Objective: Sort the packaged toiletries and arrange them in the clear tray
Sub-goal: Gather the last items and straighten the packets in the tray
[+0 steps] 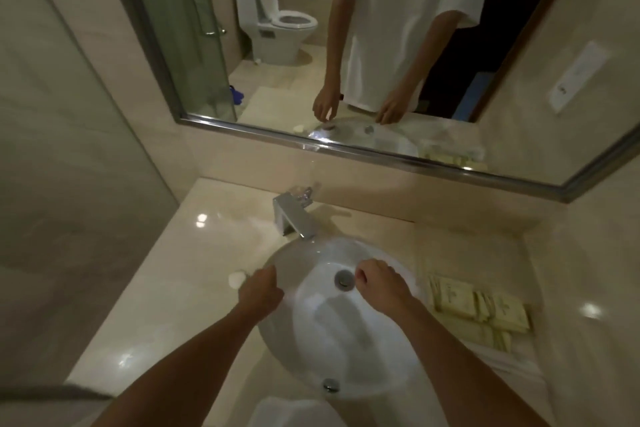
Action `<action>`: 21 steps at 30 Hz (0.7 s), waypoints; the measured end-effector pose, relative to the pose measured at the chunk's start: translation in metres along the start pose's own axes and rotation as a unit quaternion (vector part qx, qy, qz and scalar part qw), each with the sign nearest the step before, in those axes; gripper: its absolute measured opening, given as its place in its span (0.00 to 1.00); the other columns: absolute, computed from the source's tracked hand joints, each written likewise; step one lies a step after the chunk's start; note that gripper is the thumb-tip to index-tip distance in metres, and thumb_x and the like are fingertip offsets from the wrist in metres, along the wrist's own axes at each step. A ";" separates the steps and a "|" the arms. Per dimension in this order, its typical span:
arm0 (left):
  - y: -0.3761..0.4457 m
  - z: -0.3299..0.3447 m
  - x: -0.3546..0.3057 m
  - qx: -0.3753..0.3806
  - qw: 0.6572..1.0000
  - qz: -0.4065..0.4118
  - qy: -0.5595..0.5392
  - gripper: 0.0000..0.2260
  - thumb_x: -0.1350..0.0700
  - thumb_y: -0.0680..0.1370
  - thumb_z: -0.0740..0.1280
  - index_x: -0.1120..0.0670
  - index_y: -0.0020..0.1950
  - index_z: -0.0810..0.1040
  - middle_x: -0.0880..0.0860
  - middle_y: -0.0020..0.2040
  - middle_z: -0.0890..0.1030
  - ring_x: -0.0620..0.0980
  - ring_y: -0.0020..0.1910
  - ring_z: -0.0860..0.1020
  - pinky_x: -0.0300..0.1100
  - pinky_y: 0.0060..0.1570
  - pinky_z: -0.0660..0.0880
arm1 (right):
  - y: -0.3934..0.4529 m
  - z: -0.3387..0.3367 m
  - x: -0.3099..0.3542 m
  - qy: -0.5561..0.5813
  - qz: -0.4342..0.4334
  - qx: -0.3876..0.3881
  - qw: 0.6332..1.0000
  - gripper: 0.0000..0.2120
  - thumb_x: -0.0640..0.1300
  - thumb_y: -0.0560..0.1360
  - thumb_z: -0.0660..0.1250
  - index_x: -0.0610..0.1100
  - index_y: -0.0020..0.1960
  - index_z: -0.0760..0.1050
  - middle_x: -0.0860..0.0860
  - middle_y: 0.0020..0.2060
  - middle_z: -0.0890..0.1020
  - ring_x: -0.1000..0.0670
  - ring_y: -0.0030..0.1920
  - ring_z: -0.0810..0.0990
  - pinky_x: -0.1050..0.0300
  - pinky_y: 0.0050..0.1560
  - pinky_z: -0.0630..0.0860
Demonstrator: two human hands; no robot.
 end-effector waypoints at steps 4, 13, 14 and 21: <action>-0.003 -0.013 0.049 -0.009 1.000 -0.025 0.006 0.10 0.55 0.72 0.65 0.55 0.52 0.71 0.55 0.53 0.76 0.57 0.54 0.76 0.46 0.49 0.72 | 0.014 0.026 0.056 -0.010 -0.036 0.031 0.999 0.06 0.44 0.78 0.59 0.46 0.46 0.74 0.48 0.45 0.79 0.48 0.43 0.78 0.57 0.42 0.72; -0.005 -0.043 0.140 -0.043 0.998 -0.031 0.029 0.14 0.51 0.72 0.67 0.54 0.55 0.71 0.55 0.54 0.75 0.56 0.55 0.74 0.49 0.51 0.72 | 0.047 0.106 0.179 -0.021 -0.116 0.100 0.988 0.15 0.41 0.75 0.63 0.46 0.61 0.70 0.45 0.56 0.76 0.43 0.55 0.77 0.51 0.50 0.74; -0.005 -0.046 0.147 -0.048 0.998 -0.026 0.031 0.15 0.50 0.72 0.67 0.54 0.55 0.71 0.54 0.54 0.74 0.56 0.55 0.74 0.49 0.51 0.72 | 0.052 0.115 0.188 -0.026 -0.124 0.104 0.987 0.17 0.41 0.74 0.64 0.47 0.63 0.69 0.45 0.58 0.74 0.42 0.57 0.75 0.50 0.53 0.75; -0.006 -0.056 0.177 -0.058 0.998 -0.023 0.010 0.15 0.51 0.74 0.67 0.53 0.58 0.71 0.54 0.57 0.73 0.55 0.56 0.73 0.48 0.53 0.71 | 0.074 0.167 0.212 -0.048 -0.129 0.096 0.986 0.27 0.42 0.75 0.66 0.49 0.71 0.62 0.49 0.67 0.66 0.45 0.67 0.65 0.51 0.59 0.72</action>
Point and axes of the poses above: each hand's wrist, its own y-axis towards the middle knuckle, its own z-axis out of the palm, x = y × z, the point moved 3 cm from there along y, towards the middle knuckle
